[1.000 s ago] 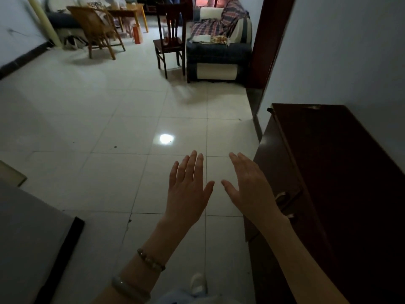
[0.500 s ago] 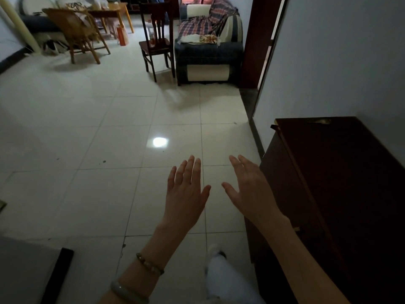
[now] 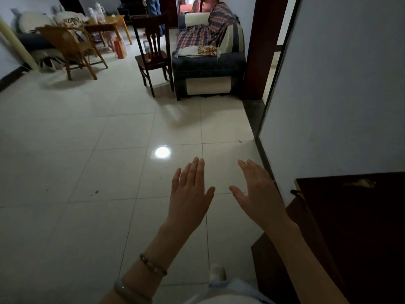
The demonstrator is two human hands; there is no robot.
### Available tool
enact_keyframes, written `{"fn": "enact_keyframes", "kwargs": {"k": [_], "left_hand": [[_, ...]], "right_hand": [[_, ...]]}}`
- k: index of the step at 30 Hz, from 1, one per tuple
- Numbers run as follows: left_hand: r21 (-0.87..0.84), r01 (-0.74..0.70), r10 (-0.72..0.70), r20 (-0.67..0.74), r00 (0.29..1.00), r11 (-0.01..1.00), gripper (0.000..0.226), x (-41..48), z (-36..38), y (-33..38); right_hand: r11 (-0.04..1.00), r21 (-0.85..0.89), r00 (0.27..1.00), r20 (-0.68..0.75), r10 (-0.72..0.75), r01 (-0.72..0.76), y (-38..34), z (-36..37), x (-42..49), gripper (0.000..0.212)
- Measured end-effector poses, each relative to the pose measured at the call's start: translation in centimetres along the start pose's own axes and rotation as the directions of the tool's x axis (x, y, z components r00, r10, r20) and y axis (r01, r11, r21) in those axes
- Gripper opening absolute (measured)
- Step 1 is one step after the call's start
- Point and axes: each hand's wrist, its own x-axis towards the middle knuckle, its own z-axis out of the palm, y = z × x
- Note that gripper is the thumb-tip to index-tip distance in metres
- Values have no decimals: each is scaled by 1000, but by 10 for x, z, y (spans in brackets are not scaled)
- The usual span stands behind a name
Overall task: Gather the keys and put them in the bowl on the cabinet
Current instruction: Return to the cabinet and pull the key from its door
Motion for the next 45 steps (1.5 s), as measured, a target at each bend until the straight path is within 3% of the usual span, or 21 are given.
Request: {"fn": "enact_keyframes", "kwargs": {"k": [13, 19, 24, 28, 31, 37, 45], "left_hand": [[-65, -119, 124, 78, 989, 991, 70, 168, 45, -2], [-106, -285, 293, 70, 954, 953, 70, 272, 76, -3], [-114, -457, 467, 96, 879, 882, 71, 370, 97, -6], [-153, -595, 613, 124, 780, 789, 71, 437, 104, 3], [-203, -714, 742, 139, 656, 670, 71, 472, 110, 18], [-296, -858, 907, 94, 411, 419, 69, 501, 127, 70], [-400, -912, 995, 2, 104, 96, 67, 491, 160, 172]], "right_hand": [[987, -70, 989, -33, 144, -146, 57, 7, 136, 66], [951, -87, 953, -94, 288, -296, 85, 13, 209, 67], [893, -52, 886, -168, 433, -446, 101, 11, 276, 65], [827, -26, 806, -243, 540, -562, 110, 4, 316, 65], [753, 3, 716, -308, 627, -658, 117, -4, 329, 64], [565, 69, 494, -406, 769, -822, 138, -14, 320, 64], [295, 178, 169, -507, 845, -939, 178, -32, 278, 62]]}}
